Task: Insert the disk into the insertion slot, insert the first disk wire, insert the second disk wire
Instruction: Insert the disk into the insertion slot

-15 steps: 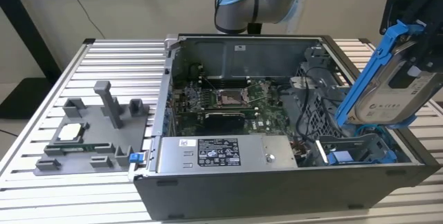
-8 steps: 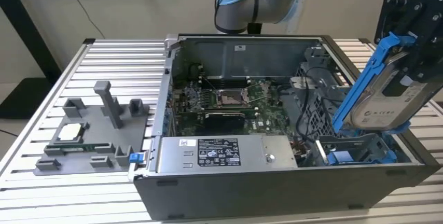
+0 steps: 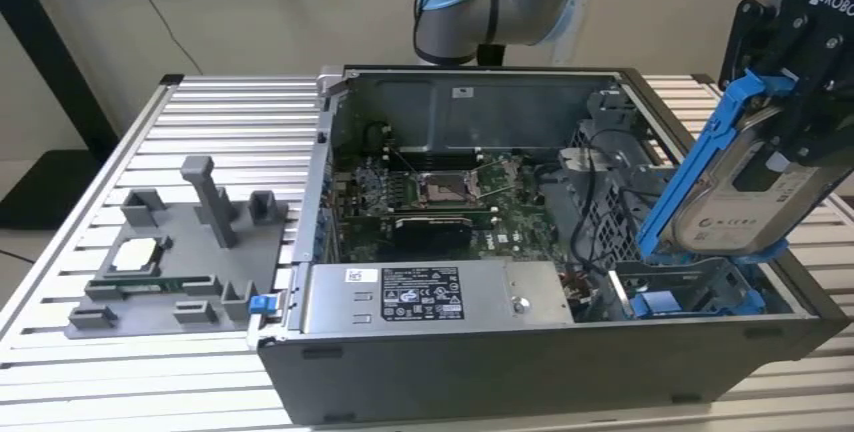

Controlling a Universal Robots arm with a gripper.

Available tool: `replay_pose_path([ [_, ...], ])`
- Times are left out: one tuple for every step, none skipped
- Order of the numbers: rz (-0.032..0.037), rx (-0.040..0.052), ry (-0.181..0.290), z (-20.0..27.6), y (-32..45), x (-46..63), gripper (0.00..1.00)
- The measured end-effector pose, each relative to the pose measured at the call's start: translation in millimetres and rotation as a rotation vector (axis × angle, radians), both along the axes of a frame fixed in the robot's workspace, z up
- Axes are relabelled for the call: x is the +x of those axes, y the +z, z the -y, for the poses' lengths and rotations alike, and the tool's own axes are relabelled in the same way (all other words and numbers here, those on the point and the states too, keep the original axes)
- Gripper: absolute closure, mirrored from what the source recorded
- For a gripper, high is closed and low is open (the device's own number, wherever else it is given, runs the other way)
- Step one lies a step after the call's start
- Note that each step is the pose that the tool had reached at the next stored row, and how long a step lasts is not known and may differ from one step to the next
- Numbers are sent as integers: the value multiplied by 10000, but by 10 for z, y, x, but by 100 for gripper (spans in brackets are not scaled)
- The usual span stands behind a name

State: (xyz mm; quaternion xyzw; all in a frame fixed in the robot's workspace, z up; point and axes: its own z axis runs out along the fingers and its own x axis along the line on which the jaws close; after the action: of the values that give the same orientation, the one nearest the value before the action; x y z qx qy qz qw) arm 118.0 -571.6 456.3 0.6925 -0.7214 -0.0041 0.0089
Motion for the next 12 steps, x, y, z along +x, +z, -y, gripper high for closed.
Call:
replay_pose_path([
  [0,0,0,0,0,0,100],
  [0,1,-1,0,0,0,100],
  [0,1,-1,0,-2,0,100],
  [0,3,-1,0,-8,0,100],
  [0,2,-2,0,-16,0,100],
  [0,3,-3,2,-27,0,100],
  [0,3,-6,4,-37,0,100],
  [0,2,-11,6,-48,0,100],
  [0,0,-17,7,-58,0,100],
  [0,0,-26,7,-69,0,100],
  [0,0,-31,8,-77,0,100],
  [0,0,-34,8,-82,0,100],
])
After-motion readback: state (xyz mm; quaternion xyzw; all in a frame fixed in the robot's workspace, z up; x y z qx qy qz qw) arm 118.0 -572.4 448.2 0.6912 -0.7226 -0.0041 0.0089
